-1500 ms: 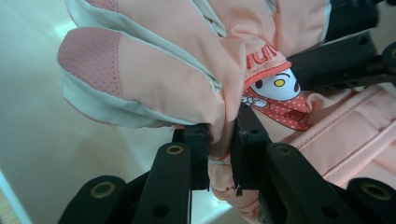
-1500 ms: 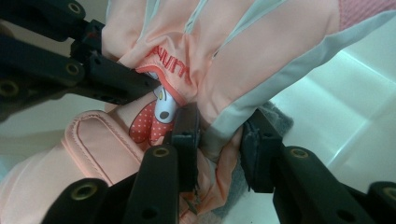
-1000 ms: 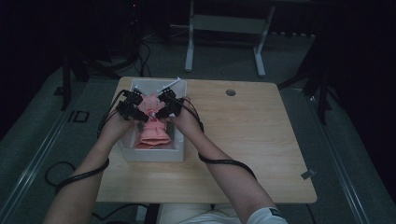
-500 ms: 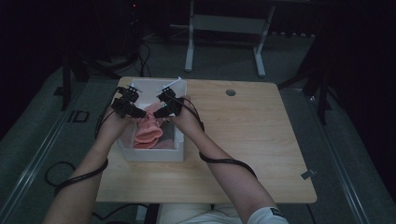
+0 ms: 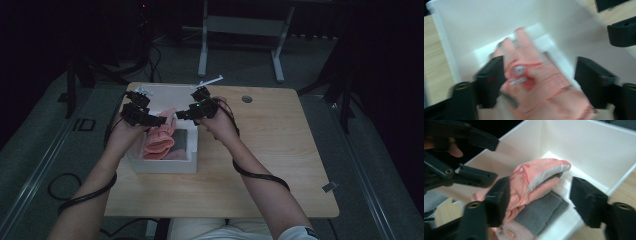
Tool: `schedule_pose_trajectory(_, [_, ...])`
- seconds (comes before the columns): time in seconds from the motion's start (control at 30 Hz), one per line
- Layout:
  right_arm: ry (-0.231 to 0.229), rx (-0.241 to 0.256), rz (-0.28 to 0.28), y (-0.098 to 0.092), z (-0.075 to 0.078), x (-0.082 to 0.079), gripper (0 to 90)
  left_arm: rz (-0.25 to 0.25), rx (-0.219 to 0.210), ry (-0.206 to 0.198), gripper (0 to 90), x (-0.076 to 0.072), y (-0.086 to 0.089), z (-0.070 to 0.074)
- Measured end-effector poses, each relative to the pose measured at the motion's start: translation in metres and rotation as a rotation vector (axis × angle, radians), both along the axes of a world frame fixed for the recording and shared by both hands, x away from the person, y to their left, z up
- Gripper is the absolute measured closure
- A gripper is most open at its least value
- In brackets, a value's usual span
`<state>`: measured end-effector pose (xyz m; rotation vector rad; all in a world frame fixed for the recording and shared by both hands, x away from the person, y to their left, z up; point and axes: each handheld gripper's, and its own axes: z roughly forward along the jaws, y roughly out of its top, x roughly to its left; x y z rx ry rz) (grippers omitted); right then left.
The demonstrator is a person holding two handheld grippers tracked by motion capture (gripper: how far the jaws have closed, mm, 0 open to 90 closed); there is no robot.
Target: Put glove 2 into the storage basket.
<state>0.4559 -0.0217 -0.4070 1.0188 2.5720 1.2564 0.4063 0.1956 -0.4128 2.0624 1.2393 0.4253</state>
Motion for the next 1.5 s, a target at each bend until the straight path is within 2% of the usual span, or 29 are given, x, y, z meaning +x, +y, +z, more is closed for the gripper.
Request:
schedule_pose_trajectory(0.03, [-0.016, 0.015, 0.022, -0.009, 0.004, -0.003, 27.0, -0.012, -0.009, -0.002, 23.2, -0.001, -0.003, 0.0])
schedule_pose_trajectory(0.1, [-0.031, 0.016, 0.034, -0.018, 0.007, -0.007, 25.1, -0.034, -0.021, -0.003, 13.7, -0.002, -0.011, 0.001])
schedule_pose_trajectory(0.17, [-0.043, 0.019, 0.036, -0.028, 0.008, -0.01, 24.9, -0.055, -0.029, -0.015, 10.6, -0.004, -0.021, 0.002])
schedule_pose_trajectory(0.27, [-0.052, 0.019, 0.052, -0.041, 0.009, -0.014, 21.8, -0.111, -0.053, -0.023, 1.8, -0.006, -0.038, 0.005])
schedule_pose_trajectory(0.43, [-0.069, 0.046, 0.022, -0.065, 0.013, -0.018, 20.5, -0.184, -0.111, -0.056, 1.7, -0.014, -0.06, 0.013])
schedule_pose_trajectory(0.57, [-0.086, 0.042, 0.003, -0.083, 0.014, -0.023, 19.5, -0.237, -0.145, -0.081, 1.7, -0.022, -0.079, 0.017])
schedule_pose_trajectory(0.67, [-0.103, 0.025, -0.017, -0.098, 0.011, -0.027, 19.3, -0.288, -0.188, -0.096, 1.7, -0.03, -0.094, 0.015])
schedule_pose_trajectory(0.83, [-0.111, 0.017, -0.044, -0.122, 0.005, -0.031, 19.3, -0.345, -0.173, -0.098, 1.7, -0.04, -0.113, 0.01])
schedule_pose_trajectory(0.97, [-0.115, 0.002, -0.066, -0.142, -0.001, -0.034, 19.4, -0.389, -0.151, -0.12, 1.7, -0.05, -0.129, 0.009])
schedule_pose_trajectory(1.1, [-0.118, 0.005, -0.077, -0.152, -0.004, -0.036, 19.4, -0.421, -0.129, -0.13, 1.7, -0.057, -0.14, 0.009])
schedule_pose_trajectory(1.17, [-0.118, -0.002, -0.08, -0.163, -0.009, -0.041, 19.4, -0.464, -0.132, -0.124, 1.7, -0.064, -0.153, 0.006])
schedule_pose_trajectory(1.3, [-0.114, -0.018, -0.075, -0.171, -0.017, -0.049, 19.4, -0.51, -0.136, -0.115, 1.7, -0.07, -0.167, 0.001])
schedule_pose_trajectory(1.5, [-0.107, -0.011, -0.068, -0.18, -0.032, -0.061, 19.4, -0.565, -0.128, -0.116, 1.7, -0.083, -0.19, -0.009])
